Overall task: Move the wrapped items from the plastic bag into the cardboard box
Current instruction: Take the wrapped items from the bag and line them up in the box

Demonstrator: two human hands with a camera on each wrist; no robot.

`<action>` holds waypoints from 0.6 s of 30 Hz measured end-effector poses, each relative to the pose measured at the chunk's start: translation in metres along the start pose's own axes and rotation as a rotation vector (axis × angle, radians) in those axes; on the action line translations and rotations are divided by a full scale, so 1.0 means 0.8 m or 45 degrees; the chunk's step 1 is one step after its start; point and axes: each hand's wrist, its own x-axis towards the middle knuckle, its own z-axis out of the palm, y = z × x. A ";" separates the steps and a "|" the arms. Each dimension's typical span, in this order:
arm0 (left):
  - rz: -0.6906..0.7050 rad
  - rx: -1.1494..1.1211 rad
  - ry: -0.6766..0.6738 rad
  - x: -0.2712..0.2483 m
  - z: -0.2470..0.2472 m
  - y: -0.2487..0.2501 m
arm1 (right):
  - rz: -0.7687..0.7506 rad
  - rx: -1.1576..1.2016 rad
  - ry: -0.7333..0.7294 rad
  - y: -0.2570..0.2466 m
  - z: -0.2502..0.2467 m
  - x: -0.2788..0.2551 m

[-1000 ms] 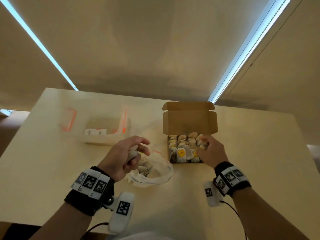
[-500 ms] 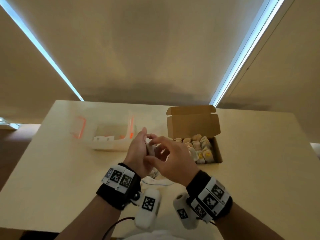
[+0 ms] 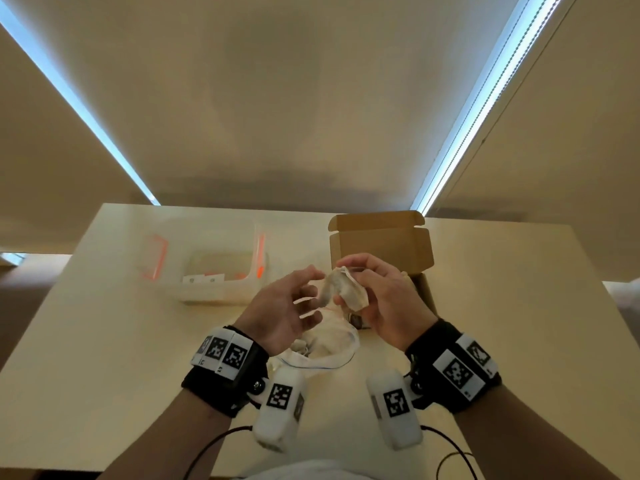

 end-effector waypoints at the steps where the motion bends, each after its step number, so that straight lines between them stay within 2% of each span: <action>1: -0.022 0.017 -0.078 -0.001 0.000 -0.001 | 0.015 -0.003 -0.009 -0.001 0.000 0.002; 4: -0.055 0.081 -0.278 -0.003 0.005 -0.004 | 0.076 0.047 -0.036 -0.004 0.003 0.007; 7: -0.019 0.166 -0.318 0.000 0.008 -0.008 | 0.135 0.151 -0.039 -0.006 0.003 0.008; 9: 0.060 0.251 -0.251 0.003 0.008 -0.009 | 0.174 0.236 -0.039 -0.007 0.001 0.008; 13: 0.344 0.579 -0.056 0.006 0.006 -0.010 | 0.231 0.368 -0.095 -0.006 -0.007 0.007; 16: 0.511 0.720 0.065 0.007 0.008 -0.007 | 0.207 0.344 -0.190 -0.005 -0.018 0.008; 18: 0.536 0.775 0.088 0.006 0.010 -0.006 | 0.176 0.281 -0.257 -0.005 -0.021 0.008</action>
